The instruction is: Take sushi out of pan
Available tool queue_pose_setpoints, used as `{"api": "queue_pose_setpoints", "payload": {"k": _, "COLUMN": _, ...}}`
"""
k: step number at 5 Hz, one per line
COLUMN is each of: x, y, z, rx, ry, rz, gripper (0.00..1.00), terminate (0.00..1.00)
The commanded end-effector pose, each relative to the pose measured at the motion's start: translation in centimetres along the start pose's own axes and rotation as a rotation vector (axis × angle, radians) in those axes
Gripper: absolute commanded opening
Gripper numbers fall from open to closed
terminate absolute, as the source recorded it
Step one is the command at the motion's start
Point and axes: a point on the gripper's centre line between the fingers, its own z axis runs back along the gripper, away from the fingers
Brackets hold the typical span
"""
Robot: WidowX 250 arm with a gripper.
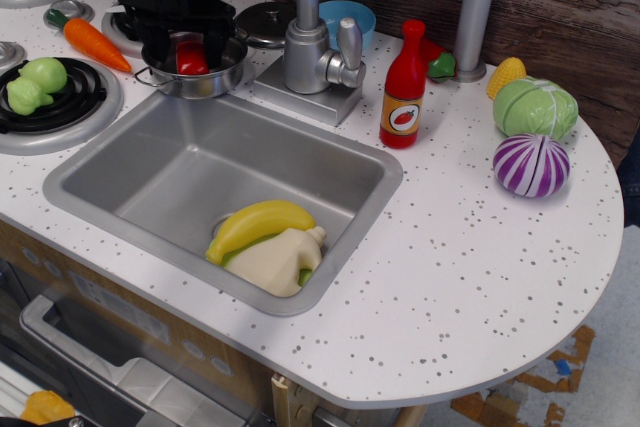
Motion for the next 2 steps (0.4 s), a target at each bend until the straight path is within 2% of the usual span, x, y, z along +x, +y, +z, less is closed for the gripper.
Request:
{"api": "queue_pose_setpoints", "payload": {"k": 1, "x": 1.28, "y": 0.42, "z": 0.97, "rx": -0.013, "ry": -0.028, "rz": -0.032, "gripper": 1.0, "terminate": 0.0}}
{"api": "queue_pose_setpoints", "payload": {"k": 2, "x": 1.42, "y": 0.3, "z": 1.02, "rx": 0.006, "ry": -0.018, "rz": -0.038, "gripper": 0.0, "terminate": 0.0}}
